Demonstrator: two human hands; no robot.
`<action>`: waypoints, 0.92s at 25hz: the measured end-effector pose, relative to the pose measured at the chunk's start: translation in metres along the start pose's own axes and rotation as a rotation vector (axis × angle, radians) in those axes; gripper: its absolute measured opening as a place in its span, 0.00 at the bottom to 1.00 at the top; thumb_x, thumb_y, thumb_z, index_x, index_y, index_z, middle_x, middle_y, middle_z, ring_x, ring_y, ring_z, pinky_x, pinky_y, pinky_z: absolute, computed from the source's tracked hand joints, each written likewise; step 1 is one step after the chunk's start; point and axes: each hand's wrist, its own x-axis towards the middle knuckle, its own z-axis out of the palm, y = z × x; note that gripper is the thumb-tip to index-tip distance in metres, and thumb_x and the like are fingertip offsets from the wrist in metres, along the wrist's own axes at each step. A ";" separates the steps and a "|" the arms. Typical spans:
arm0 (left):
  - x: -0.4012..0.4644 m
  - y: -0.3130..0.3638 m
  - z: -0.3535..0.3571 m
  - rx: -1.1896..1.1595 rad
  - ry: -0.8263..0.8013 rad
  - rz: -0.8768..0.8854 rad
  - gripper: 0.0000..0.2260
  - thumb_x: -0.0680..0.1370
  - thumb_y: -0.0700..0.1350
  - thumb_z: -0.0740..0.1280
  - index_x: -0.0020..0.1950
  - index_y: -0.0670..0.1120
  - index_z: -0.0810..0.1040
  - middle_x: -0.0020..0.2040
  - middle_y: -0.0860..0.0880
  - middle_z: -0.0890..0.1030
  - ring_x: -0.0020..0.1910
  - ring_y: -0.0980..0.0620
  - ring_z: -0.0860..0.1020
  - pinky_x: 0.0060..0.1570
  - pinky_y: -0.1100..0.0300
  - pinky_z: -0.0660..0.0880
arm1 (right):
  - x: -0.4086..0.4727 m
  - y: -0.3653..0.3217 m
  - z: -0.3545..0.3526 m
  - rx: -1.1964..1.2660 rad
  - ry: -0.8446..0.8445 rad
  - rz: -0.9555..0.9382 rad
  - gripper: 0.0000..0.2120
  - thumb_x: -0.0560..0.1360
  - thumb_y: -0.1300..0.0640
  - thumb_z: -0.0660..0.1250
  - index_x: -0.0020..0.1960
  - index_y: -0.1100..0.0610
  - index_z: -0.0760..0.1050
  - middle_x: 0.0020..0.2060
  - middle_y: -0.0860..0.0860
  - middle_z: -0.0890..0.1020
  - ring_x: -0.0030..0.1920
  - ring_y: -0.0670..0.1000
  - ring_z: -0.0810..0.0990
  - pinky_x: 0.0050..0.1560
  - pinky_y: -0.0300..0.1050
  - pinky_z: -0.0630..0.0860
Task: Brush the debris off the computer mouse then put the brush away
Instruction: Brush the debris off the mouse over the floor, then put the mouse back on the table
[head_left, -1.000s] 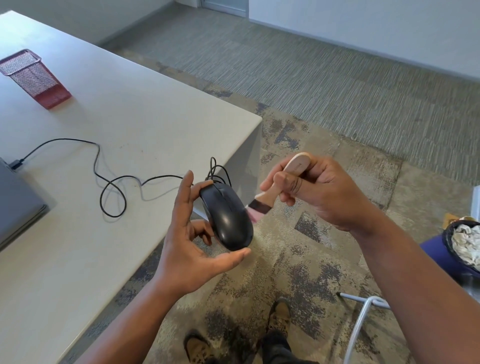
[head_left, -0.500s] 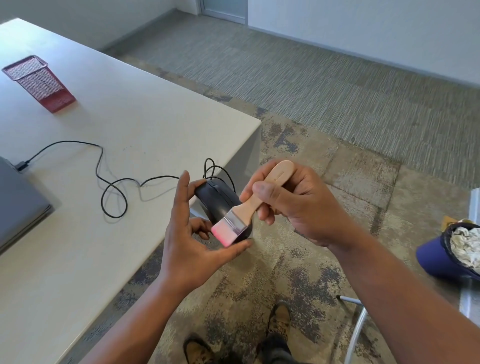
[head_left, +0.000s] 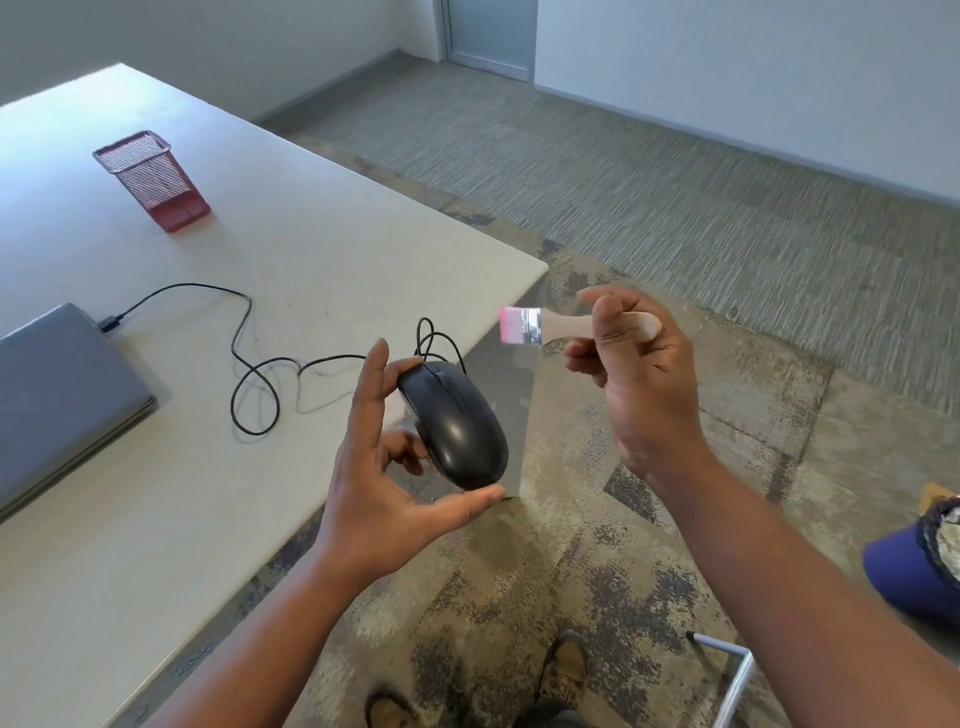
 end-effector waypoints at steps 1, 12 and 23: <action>0.004 0.002 -0.003 0.003 0.014 0.010 0.65 0.63 0.58 0.86 0.89 0.53 0.48 0.81 0.56 0.69 0.42 0.49 0.84 0.42 0.57 0.82 | 0.000 -0.001 0.003 0.010 -0.032 0.008 0.09 0.83 0.49 0.67 0.55 0.53 0.82 0.39 0.49 0.83 0.39 0.49 0.82 0.43 0.44 0.81; 0.042 0.009 -0.043 0.055 0.204 0.022 0.65 0.62 0.59 0.86 0.89 0.50 0.49 0.80 0.49 0.70 0.66 0.50 0.82 0.61 0.61 0.79 | 0.018 -0.018 0.066 0.043 -0.465 0.108 0.09 0.84 0.52 0.63 0.60 0.50 0.79 0.49 0.55 0.87 0.46 0.51 0.86 0.48 0.47 0.82; 0.078 -0.036 -0.100 0.085 0.223 -0.058 0.63 0.64 0.57 0.86 0.88 0.51 0.50 0.79 0.53 0.69 0.74 0.56 0.75 0.70 0.63 0.74 | 0.039 0.027 0.173 0.003 -0.376 0.117 0.13 0.71 0.54 0.78 0.54 0.48 0.82 0.56 0.49 0.86 0.62 0.53 0.83 0.62 0.66 0.79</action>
